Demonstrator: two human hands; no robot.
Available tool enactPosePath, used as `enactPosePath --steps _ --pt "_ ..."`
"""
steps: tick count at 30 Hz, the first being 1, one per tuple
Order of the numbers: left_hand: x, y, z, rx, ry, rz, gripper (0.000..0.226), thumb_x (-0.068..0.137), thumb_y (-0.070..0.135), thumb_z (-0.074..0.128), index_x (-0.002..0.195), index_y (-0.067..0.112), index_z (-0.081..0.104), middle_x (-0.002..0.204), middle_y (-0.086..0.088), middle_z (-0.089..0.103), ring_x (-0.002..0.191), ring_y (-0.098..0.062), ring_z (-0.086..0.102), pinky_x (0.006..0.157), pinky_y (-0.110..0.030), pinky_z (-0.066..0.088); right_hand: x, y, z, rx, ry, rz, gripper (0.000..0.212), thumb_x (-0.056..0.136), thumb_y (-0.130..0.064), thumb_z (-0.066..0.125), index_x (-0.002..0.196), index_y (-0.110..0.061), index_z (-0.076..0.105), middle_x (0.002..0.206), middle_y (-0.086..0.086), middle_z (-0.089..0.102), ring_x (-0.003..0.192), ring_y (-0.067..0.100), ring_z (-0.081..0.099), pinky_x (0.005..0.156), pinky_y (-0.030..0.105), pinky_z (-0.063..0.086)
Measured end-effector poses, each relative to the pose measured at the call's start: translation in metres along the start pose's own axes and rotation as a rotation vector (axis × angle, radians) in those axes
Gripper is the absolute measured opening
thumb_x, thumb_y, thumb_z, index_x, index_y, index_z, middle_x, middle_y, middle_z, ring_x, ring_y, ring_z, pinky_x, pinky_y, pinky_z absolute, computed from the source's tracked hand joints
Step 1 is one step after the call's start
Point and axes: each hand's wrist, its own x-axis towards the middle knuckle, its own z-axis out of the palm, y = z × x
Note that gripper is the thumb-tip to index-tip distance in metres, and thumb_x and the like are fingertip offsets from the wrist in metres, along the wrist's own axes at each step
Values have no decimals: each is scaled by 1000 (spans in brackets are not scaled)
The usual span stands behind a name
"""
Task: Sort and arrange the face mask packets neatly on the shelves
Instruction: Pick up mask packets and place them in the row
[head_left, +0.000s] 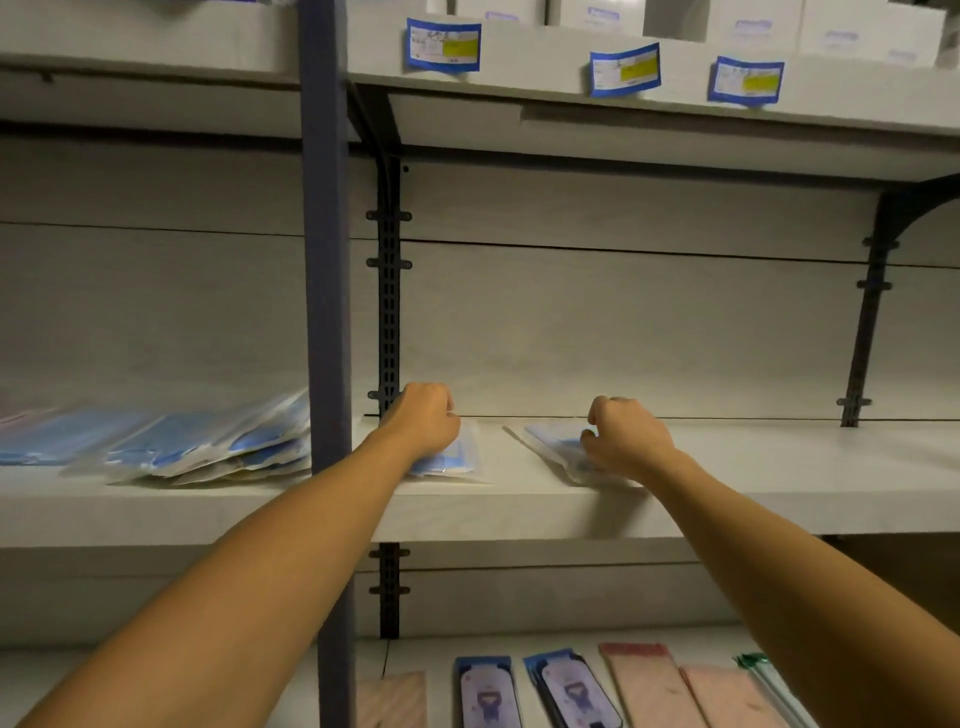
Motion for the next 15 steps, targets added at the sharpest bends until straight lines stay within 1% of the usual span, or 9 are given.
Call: enactPosePath --steps 4,7,11,13,15 --pt "18 -7 14 -5 10 -62 20 94 13 52 105 10 68 107 -9 65 94 -30 65 83 -43 58 26 7 21 18 -1 -24 31 94 -28 53 116 -9 60 118 10 63 106 31 59 86 38 53" --pt "32 -8 17 -35 27 -124 18 93 15 54 101 11 69 104 -8 66 93 -29 65 84 -42 58 46 14 29 53 -7 -27 30 93 -27 55 115 -8 61 116 12 64 103 31 60 85 38 53" --pt "51 -8 20 -50 62 -193 22 92 14 52 96 8 73 97 -12 69 89 -31 67 82 -41 59 74 24 37 103 -18 -17 29 91 -27 56 113 -8 61 112 12 64 97 31 60 83 40 55" --pt "59 -13 24 -32 53 -218 20 90 16 53 95 11 73 97 -10 69 88 -29 66 83 -41 59 86 27 43 105 -48 -34 31 92 -28 56 114 -7 60 112 12 63 97 31 60 83 40 55" --pt "67 -20 27 -8 53 -251 17 90 20 56 94 15 71 100 -9 69 90 -29 65 86 -40 58 98 29 46 101 -77 -56 32 92 -30 56 116 -8 60 115 12 63 100 31 60 85 40 55"
